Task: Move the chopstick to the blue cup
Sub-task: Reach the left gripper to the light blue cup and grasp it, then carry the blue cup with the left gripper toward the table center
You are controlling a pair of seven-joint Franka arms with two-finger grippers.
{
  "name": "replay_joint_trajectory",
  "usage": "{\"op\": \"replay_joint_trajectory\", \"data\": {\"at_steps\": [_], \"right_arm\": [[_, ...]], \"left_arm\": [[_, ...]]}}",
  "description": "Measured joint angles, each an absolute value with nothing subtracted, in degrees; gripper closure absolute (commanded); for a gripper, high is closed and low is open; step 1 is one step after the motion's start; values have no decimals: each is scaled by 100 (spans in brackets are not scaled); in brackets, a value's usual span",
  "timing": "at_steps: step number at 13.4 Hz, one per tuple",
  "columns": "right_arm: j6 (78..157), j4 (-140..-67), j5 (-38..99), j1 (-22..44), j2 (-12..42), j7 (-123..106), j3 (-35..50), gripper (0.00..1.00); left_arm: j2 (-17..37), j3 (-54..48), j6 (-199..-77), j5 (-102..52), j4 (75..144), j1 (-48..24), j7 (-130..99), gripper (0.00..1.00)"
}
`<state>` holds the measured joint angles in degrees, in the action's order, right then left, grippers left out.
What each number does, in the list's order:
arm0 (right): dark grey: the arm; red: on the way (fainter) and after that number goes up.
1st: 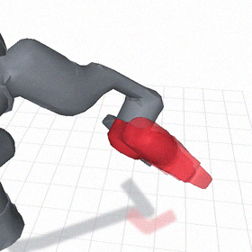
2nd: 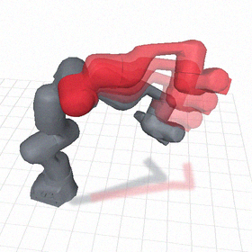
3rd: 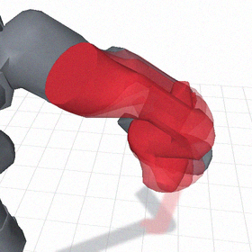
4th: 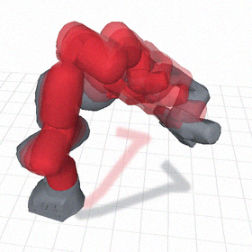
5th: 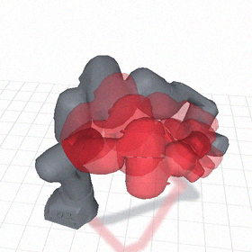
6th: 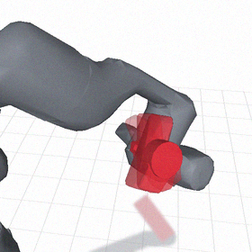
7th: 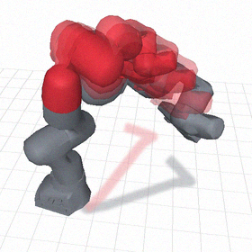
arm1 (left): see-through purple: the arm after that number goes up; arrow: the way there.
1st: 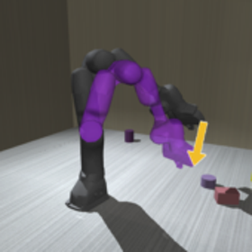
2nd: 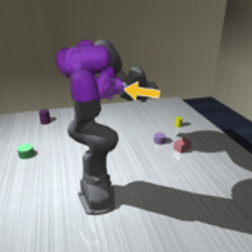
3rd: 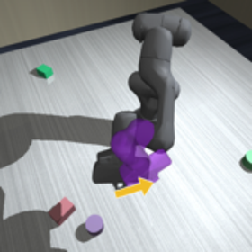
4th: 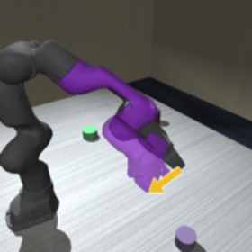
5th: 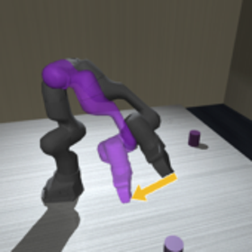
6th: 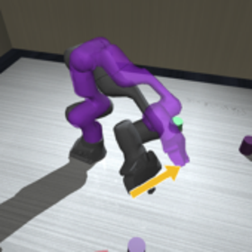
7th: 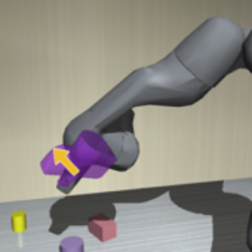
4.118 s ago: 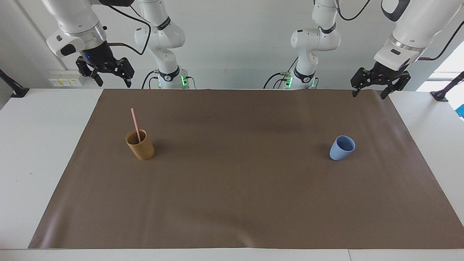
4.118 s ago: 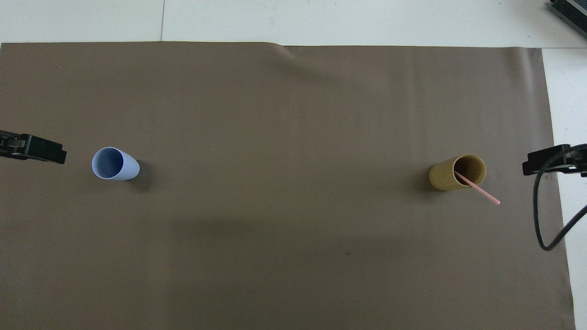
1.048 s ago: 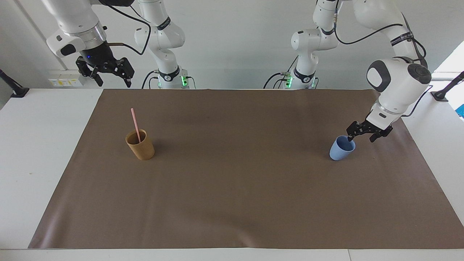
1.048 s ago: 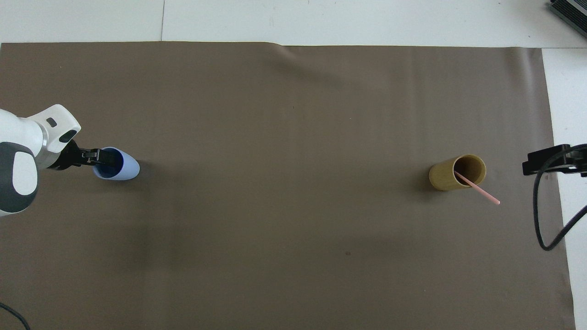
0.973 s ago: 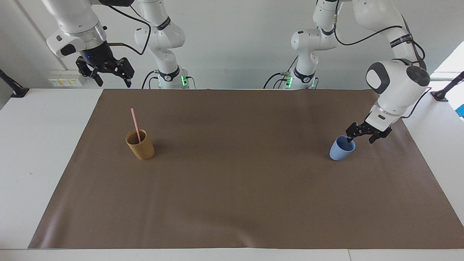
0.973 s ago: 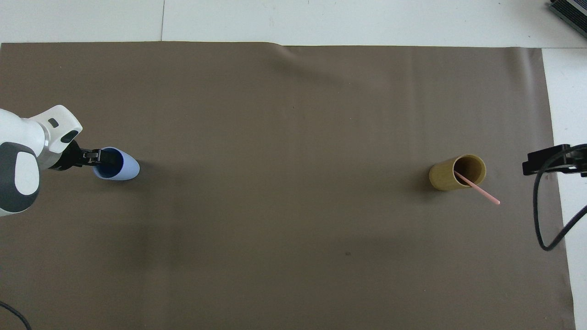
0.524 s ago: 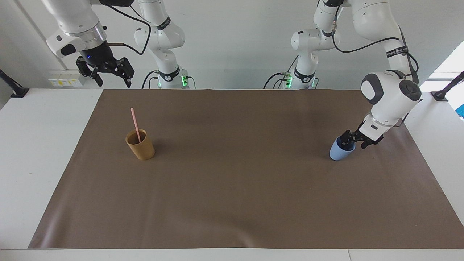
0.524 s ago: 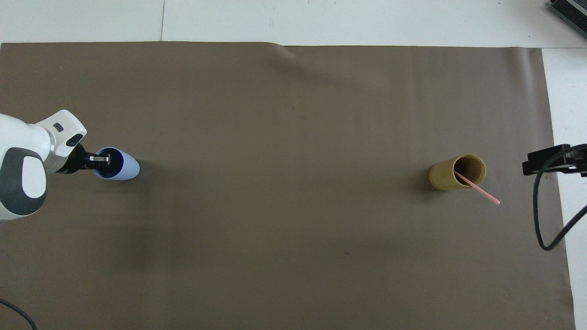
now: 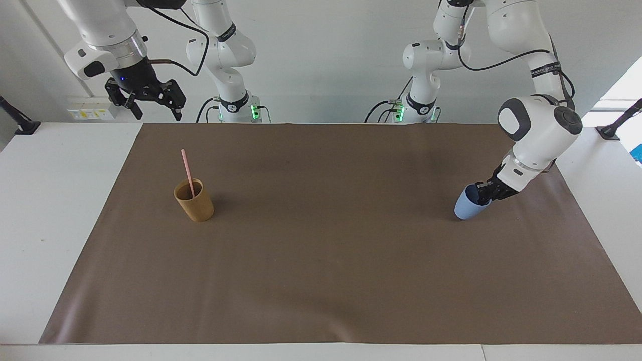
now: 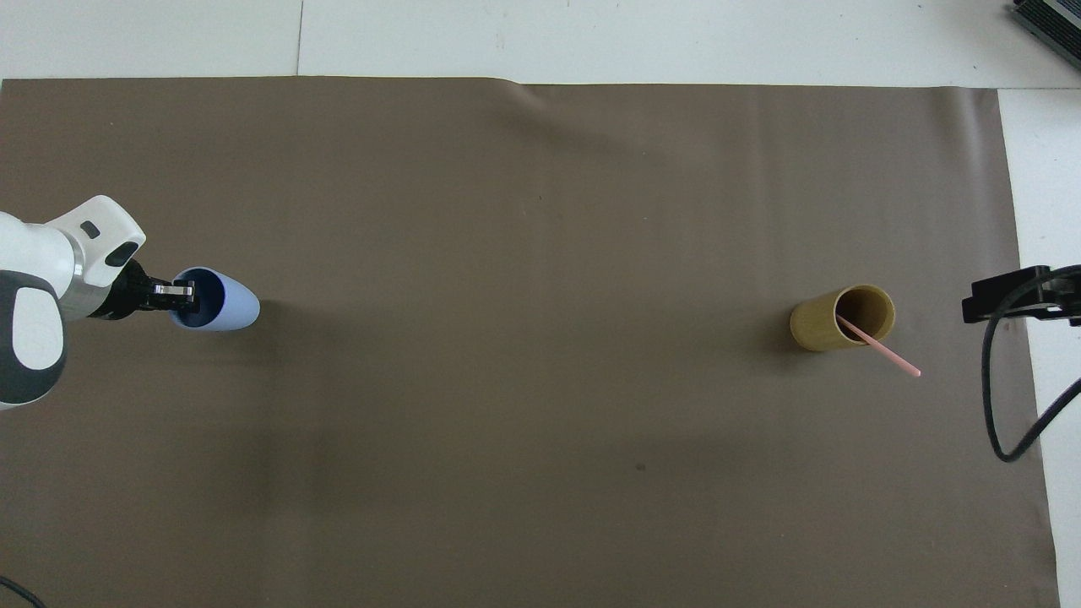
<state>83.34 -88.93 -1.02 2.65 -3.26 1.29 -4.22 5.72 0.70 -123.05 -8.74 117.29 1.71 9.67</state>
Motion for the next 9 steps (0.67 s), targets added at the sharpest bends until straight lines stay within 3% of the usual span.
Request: {"op": "replay_joint_trajectory", "data": {"at_steps": [9], "right_arm": [[8334,-8893,-102,265,-326,129,-422,0]], "left_arm": [[509,-39,-12434,-804,11784,-2648,-2603,100]]}}
